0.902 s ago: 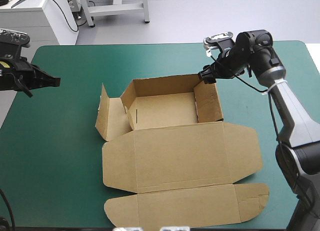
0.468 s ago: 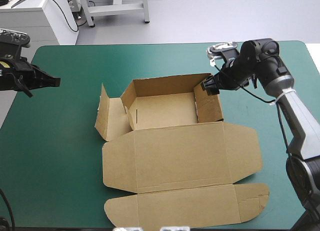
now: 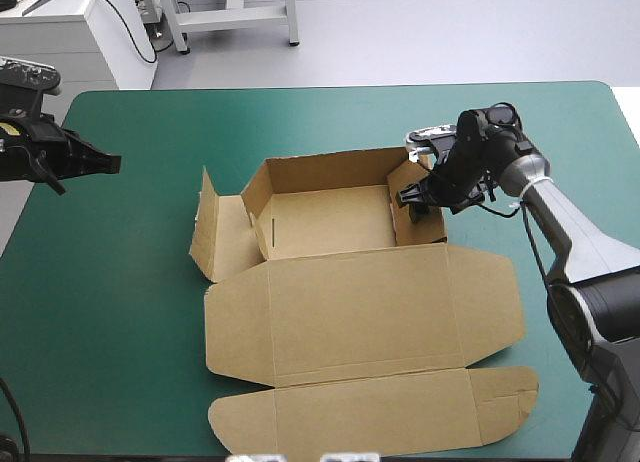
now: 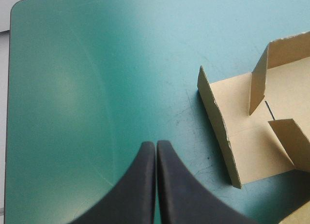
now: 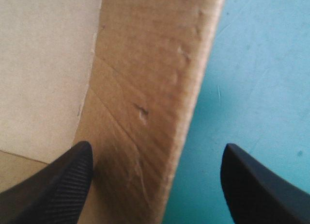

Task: Fold the box

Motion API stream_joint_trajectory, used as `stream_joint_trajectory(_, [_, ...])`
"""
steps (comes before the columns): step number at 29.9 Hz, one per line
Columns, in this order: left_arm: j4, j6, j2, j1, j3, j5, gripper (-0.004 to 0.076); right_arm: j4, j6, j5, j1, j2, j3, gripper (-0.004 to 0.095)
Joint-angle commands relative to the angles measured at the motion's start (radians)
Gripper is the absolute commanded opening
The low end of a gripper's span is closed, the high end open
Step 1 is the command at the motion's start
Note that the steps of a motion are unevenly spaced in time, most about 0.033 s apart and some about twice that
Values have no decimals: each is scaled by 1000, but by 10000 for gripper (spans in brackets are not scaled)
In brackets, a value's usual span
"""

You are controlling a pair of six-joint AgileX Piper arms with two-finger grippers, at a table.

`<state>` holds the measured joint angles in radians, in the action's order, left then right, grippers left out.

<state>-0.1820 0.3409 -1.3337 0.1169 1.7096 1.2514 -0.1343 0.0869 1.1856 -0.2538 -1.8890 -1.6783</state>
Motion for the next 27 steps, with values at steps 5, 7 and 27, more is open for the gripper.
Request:
stream_joint_trajectory(5, [-24,-4,25,2,29,1,-8,-7,-1,-61,2,39,-22,631])
stream_joint_trajectory(7, [-24,-4,25,2,29,1,-8,-7,-1,-63,2,35,-22,558])
stream_joint_trajectory(27, [-65,-1,25,2,29,9,-8,1,34,60,2,7,-123,-15])
